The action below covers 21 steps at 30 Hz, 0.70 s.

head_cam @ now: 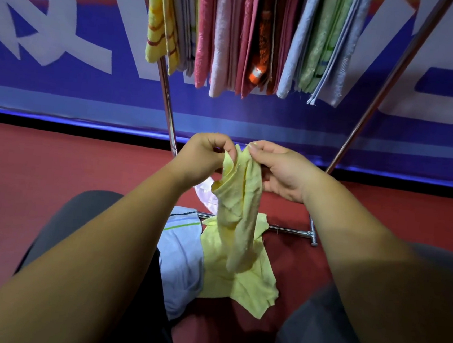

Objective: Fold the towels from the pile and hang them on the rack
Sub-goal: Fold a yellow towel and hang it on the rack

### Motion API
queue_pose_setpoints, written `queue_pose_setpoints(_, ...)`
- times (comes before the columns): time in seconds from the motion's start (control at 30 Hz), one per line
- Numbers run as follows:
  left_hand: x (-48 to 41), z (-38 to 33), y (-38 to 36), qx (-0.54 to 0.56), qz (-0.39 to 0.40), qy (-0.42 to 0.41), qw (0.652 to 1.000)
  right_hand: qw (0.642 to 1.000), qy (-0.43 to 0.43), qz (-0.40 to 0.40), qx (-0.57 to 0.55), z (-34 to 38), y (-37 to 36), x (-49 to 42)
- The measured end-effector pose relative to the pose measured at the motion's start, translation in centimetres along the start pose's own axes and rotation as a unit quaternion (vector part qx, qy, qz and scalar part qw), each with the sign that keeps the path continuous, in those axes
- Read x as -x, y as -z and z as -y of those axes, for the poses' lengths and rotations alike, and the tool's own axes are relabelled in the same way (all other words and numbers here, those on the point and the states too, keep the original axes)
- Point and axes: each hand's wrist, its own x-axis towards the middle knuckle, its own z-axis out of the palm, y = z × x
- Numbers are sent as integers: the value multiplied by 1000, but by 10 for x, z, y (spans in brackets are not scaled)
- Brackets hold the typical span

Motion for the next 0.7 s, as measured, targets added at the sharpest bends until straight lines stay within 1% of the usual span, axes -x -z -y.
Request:
queue_pose_setpoints(0.13,-2,1,1,45,1,-1,999,1000,1,11,-16,-2,-5,-3)
queue_pose_setpoints(0.43,-2,0,5,61,42,4,997,996,0,25,-84,-1,-5,-9)
queue_pose_setpoints(0.57,-3,0,3,66,46,13,997,992,19,2,-121,-2,-3,-12)
queue_pose_setpoints(0.7,-3,-1,1,49,35,11,998,992,33,-31,-118,-4,-2,-14)
